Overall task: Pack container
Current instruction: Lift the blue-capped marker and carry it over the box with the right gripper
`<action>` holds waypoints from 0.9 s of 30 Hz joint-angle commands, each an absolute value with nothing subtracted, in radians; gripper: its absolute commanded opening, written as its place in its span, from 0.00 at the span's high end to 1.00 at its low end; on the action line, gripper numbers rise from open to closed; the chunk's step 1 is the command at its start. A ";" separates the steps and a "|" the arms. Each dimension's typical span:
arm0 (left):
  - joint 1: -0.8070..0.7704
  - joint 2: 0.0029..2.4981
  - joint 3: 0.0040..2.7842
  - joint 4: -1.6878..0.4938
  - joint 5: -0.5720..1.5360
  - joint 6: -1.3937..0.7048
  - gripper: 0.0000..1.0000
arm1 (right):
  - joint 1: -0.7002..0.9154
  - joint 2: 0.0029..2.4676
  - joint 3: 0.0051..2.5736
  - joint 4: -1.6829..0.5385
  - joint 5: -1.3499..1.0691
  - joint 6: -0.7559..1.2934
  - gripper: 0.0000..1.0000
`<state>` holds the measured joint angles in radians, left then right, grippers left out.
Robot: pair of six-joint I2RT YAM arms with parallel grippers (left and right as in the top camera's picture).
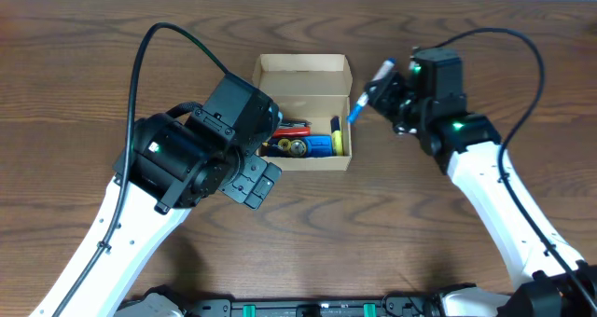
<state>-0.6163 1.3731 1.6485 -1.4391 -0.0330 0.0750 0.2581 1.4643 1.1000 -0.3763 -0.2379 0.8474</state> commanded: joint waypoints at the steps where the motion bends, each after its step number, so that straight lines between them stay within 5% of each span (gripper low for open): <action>1: -0.616 1.367 1.654 -1.443 -0.033 0.064 0.05 | 0.321 1.496 1.150 -0.345 -0.262 0.836 0.99; 8: -0.616 1.367 1.654 -1.443 -0.033 0.064 0.05 | 0.438 1.613 1.285 -0.346 -0.269 0.607 0.99; 20: -0.616 1.367 1.654 -1.443 -0.033 0.064 0.05 | 0.453 1.707 1.347 -0.467 -0.475 -0.454 0.99; 27: -0.616 1.367 1.654 -1.443 -0.033 0.064 0.05 | 0.453 1.707 1.347 -0.511 -0.505 -0.830 0.99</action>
